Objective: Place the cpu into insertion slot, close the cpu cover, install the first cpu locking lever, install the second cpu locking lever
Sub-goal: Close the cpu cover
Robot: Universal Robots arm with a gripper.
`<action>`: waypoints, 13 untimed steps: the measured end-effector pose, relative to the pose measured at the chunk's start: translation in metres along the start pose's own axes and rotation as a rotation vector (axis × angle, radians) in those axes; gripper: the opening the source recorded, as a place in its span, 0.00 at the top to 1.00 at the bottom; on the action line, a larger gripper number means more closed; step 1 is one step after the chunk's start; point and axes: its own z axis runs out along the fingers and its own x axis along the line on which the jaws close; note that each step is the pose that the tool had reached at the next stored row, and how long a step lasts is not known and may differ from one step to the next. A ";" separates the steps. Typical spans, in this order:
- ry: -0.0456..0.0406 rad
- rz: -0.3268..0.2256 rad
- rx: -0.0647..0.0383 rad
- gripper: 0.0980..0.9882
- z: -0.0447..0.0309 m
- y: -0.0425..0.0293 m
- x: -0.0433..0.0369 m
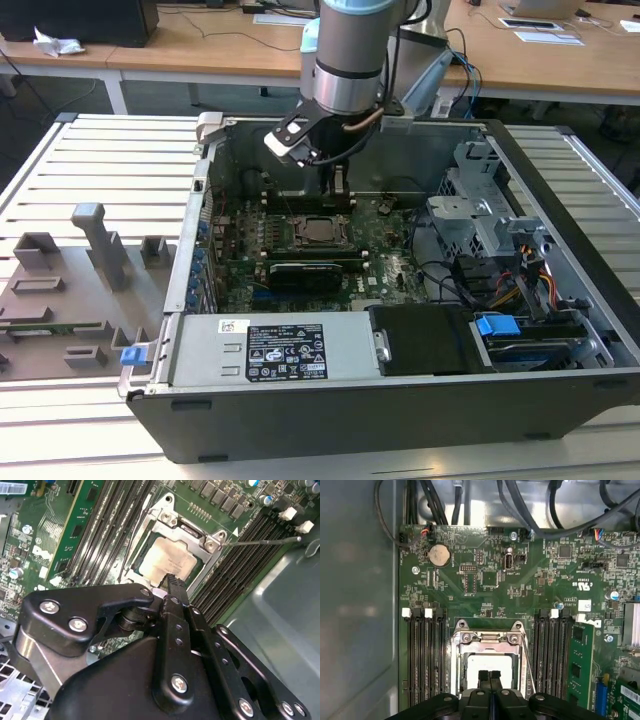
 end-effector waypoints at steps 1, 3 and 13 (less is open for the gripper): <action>0.0000 0.000 0.000 0.99 0.0013 -0.0006 0.0000; 0.0000 0.000 0.000 0.99 0.0055 -0.0020 0.0001; -0.0001 0.000 0.000 0.99 0.0264 -0.0329 0.0008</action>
